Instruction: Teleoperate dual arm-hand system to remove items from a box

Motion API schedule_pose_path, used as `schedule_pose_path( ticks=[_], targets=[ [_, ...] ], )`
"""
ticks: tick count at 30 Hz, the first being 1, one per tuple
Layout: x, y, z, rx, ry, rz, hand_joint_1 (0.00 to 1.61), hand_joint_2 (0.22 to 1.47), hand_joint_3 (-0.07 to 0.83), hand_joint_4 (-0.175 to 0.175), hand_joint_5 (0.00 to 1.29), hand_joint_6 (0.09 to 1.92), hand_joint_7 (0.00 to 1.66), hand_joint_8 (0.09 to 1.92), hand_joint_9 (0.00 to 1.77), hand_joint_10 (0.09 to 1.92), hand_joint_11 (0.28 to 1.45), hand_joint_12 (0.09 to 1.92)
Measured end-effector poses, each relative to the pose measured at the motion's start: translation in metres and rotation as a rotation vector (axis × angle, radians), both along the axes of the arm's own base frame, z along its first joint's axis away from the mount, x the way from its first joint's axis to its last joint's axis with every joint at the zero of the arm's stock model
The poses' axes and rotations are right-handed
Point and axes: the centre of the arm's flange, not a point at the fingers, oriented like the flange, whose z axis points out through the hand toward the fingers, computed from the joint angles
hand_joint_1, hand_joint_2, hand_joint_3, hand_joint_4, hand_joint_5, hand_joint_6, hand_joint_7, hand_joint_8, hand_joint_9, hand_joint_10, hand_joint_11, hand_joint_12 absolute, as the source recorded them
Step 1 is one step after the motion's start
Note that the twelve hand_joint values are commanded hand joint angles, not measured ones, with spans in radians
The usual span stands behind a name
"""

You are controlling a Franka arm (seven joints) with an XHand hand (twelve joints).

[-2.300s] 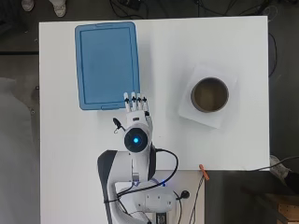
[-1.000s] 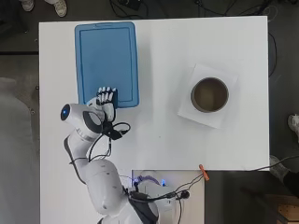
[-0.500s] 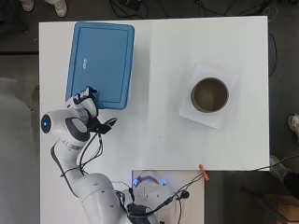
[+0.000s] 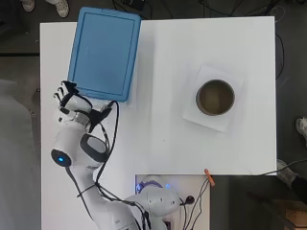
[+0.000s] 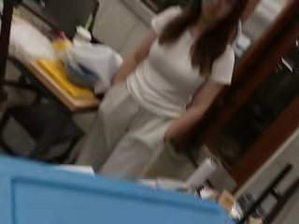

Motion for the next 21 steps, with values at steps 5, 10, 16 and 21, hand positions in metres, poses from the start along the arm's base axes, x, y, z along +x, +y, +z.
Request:
schedule_pose_path(
  ticks=[5, 10, 16, 21],
  targets=[
    [0.011, 0.000, 0.025, 0.176, 0.096, 0.039, 0.32, 1.15, -0.002, 0.006, 0.59, 0.11, 0.84, 0.09, 0.95, 0.10, 0.63, 0.10],
    [-0.014, -0.004, -0.038, 0.425, 0.657, -0.349, 0.18, 1.11, -0.007, -0.005, 0.53, 0.09, 0.72, 0.09, 0.74, 0.09, 0.58, 0.09],
    [-0.023, -0.048, -0.132, 0.425, 0.717, -0.677, 0.19, 1.04, -0.020, 0.019, 0.42, 0.09, 0.55, 0.09, 0.56, 0.09, 0.51, 0.09],
    [-0.003, -0.085, -0.168, 0.443, 0.762, -0.838, 0.21, 1.04, -0.014, -0.007, 0.40, 0.09, 0.55, 0.09, 0.56, 0.09, 0.50, 0.09]
  ],
)
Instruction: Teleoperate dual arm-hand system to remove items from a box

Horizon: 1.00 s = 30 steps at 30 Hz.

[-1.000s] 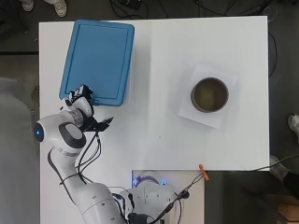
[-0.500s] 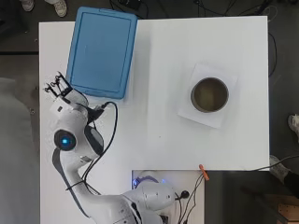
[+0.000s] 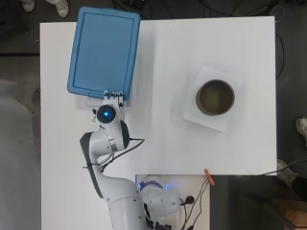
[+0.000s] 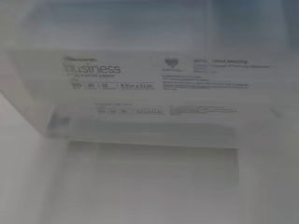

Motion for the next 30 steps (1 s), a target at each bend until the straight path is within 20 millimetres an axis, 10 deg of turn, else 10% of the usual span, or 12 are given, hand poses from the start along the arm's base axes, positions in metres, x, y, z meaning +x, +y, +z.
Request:
schedule_pose_path(
  ticks=[7, 14, 22, 30],
  targets=[
    [0.018, 0.007, 0.009, -0.123, -0.026, 0.049, 0.13, 1.10, 0.010, 0.000, 0.49, 0.09, 0.66, 0.09, 0.65, 0.09, 0.54, 0.09],
    [0.016, 0.046, 0.076, -0.096, -0.092, 0.108, 0.09, 1.10, 0.006, -0.002, 0.44, 0.09, 0.63, 0.09, 0.66, 0.09, 0.58, 0.09],
    [-0.079, 0.047, 0.014, 0.018, 0.014, 0.134, 0.13, 1.17, 0.007, 0.035, 0.58, 0.09, 0.79, 0.09, 0.83, 0.09, 0.70, 0.09],
    [-0.073, 0.056, 0.008, -0.013, -0.025, 0.277, 0.15, 1.17, -0.001, 0.039, 0.64, 0.09, 0.81, 0.09, 0.86, 0.09, 0.72, 0.09]
  ],
)
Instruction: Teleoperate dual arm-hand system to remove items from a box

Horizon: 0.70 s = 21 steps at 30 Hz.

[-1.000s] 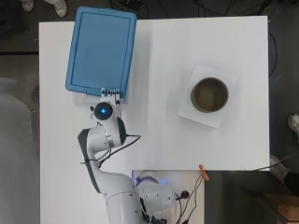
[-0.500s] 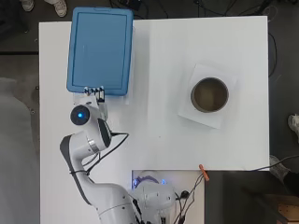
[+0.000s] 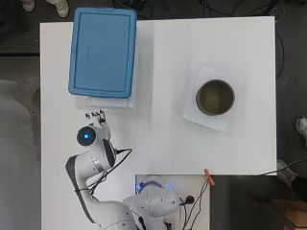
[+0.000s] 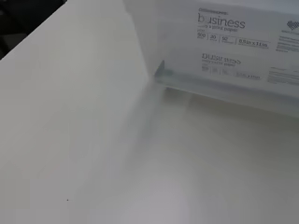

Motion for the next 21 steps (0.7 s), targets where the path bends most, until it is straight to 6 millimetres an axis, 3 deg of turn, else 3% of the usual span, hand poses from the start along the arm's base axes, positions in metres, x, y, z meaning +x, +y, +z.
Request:
schedule_pose_path(
  ticks=[4, 9, 21],
  targets=[
    [0.004, 0.000, 0.009, -0.035, -0.015, -0.047, 0.13, 1.17, 0.001, 0.033, 0.63, 0.09, 0.81, 0.09, 0.86, 0.09, 0.72, 0.09],
    [0.019, -0.017, 0.010, -0.026, -0.010, -0.103, 0.13, 1.16, -0.003, 0.029, 0.61, 0.09, 0.78, 0.09, 0.81, 0.09, 0.68, 0.09],
    [0.078, -0.050, -0.016, -0.026, 0.082, -0.124, 0.11, 1.14, -0.004, -0.011, 0.51, 0.09, 0.65, 0.09, 0.68, 0.09, 0.58, 0.09]
  ],
)
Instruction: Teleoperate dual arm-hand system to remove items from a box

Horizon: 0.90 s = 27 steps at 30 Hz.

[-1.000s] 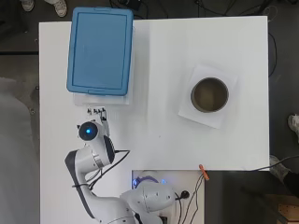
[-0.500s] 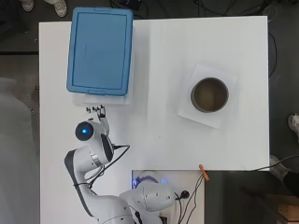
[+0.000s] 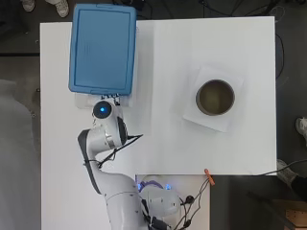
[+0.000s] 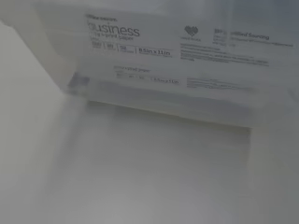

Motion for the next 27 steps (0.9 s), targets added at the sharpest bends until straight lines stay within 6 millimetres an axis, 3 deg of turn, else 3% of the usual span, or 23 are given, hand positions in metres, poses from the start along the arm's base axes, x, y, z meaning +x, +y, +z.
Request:
schedule_pose_path(
  ticks=[4, 7, 12, 18, 21, 25, 27],
  targets=[
    [0.005, -0.003, -0.008, -0.012, 0.023, 0.057, 0.11, 1.16, 0.003, -0.013, 0.54, 0.09, 0.69, 0.09, 0.72, 0.09, 0.61, 0.09],
    [0.007, 0.004, 0.001, -0.061, -0.005, 0.120, 0.10, 1.17, 0.003, -0.006, 0.57, 0.09, 0.73, 0.09, 0.75, 0.09, 0.62, 0.09],
    [0.009, 0.036, 0.025, -0.077, -0.030, 0.152, 0.09, 1.16, -0.003, -0.004, 0.56, 0.09, 0.74, 0.09, 0.76, 0.09, 0.63, 0.09],
    [-0.016, 0.053, 0.004, 0.016, 0.046, 0.062, 0.07, 1.15, -0.003, 0.007, 0.53, 0.09, 0.70, 0.09, 0.74, 0.09, 0.63, 0.09],
    [-0.019, 0.049, 0.001, 0.011, 0.035, 0.033, 0.07, 1.15, -0.004, -0.009, 0.48, 0.09, 0.64, 0.09, 0.69, 0.09, 0.60, 0.09],
    [0.014, 0.031, 0.012, -0.037, 0.008, 0.020, 0.05, 1.13, -0.007, -0.016, 0.44, 0.09, 0.60, 0.09, 0.65, 0.09, 0.56, 0.09],
    [0.040, 0.021, 0.017, -0.029, 0.013, -0.016, 0.06, 1.14, -0.004, -0.017, 0.42, 0.09, 0.58, 0.09, 0.63, 0.09, 0.55, 0.09]
  ],
)
